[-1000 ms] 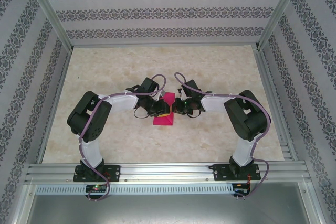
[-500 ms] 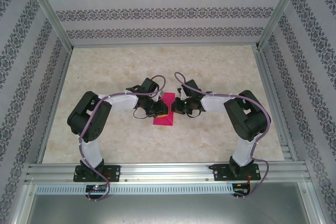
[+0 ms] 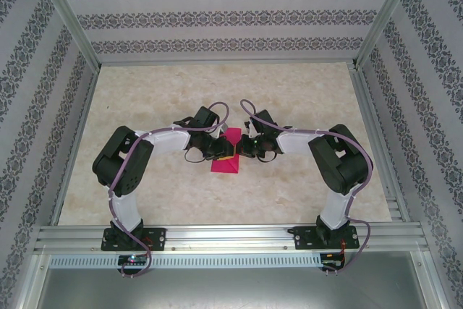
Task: Fold a paper plane with a square sheet of paper (pick it up from the middle)
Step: Fold the triangle a second time at the center of the table.
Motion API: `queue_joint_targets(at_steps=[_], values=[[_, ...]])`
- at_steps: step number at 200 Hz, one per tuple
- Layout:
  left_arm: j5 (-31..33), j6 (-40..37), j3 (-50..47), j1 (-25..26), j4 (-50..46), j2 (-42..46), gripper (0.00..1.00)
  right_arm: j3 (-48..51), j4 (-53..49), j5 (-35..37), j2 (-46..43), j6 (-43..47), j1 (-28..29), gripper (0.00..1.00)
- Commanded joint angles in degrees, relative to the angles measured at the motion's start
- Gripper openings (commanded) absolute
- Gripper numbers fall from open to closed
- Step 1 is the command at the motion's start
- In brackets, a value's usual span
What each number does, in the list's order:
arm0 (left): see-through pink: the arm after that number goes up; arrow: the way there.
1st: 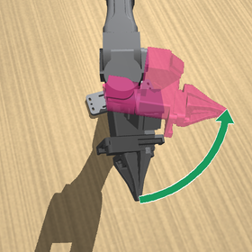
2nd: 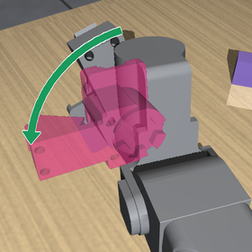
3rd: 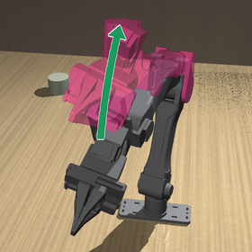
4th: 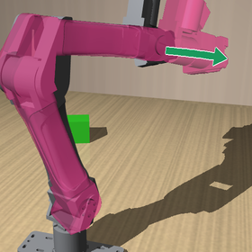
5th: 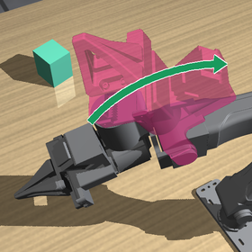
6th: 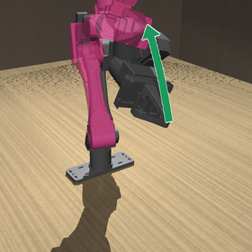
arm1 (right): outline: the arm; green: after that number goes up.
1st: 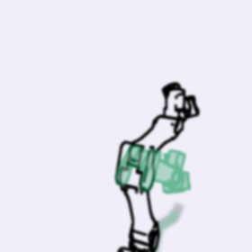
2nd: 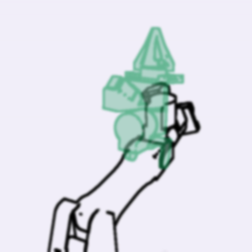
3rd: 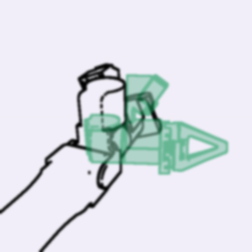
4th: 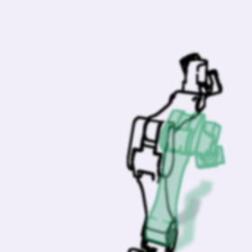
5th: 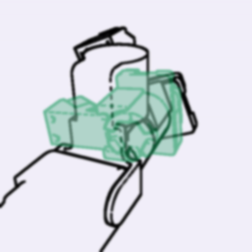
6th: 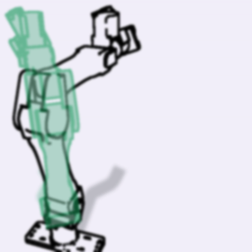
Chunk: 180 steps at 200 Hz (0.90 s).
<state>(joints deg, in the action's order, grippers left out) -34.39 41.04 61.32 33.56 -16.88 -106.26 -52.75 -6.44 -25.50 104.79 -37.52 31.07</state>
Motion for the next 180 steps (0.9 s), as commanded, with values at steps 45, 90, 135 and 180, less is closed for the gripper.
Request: queue_joint_targets(at_steps=[45, 90, 135, 180], values=[[1.17, -0.77, 0.97, 0.76, -1.04, -2.11, 0.2, -0.22, 0.42, 0.72, 1.26, 0.25, -0.3, 0.05], [2.07, -1.31, 1.02, 0.76, -2.01, -2.46, 0.2, -0.11, 0.35, 0.81, 1.38, 0.14, -0.31, 0.05], [2.14, -1.31, 0.88, 0.74, -2.02, -2.72, 0.2, -0.11, 0.28, 0.89, 1.54, 0.16, -0.26, 0.05], [1.87, -1.07, 0.67, 0.74, -1.85, -3.15, 0.2, -0.04, 0.15, 1.07, 1.73, 0.07, -0.3, 0.05]])
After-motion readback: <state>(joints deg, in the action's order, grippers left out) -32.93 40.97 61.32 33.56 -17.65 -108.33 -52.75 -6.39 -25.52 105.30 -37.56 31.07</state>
